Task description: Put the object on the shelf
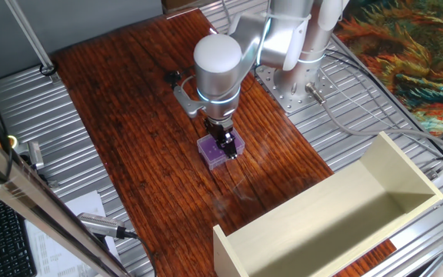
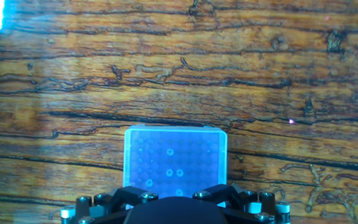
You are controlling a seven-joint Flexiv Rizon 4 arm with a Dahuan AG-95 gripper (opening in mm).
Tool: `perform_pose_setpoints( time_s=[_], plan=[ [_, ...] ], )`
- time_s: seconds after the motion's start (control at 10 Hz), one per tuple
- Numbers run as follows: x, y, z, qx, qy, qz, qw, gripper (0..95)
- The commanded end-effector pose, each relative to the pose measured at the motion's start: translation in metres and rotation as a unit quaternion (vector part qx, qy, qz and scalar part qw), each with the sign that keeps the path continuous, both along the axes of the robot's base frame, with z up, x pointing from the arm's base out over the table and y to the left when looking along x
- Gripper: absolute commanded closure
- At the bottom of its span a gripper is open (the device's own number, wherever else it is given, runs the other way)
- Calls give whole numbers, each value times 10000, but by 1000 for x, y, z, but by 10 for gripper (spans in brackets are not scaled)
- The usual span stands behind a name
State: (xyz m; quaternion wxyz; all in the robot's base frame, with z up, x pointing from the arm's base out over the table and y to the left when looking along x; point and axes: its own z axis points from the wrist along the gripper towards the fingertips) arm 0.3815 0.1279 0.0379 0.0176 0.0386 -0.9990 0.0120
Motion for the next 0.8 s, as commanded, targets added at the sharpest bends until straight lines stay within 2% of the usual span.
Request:
perform_pose_setpoints(
  time_s=[0.1,0.6,0.7,0.8],
  plan=[
    [-3,-1,1,16,4,-11,10000,0],
    [-3,-1,2,33,-58,36,10000,0],
    [-2,-1,2,35,-78,28,10000,190],
    [-2,0,2,35,-80,-6,10000,190]
  ],
)
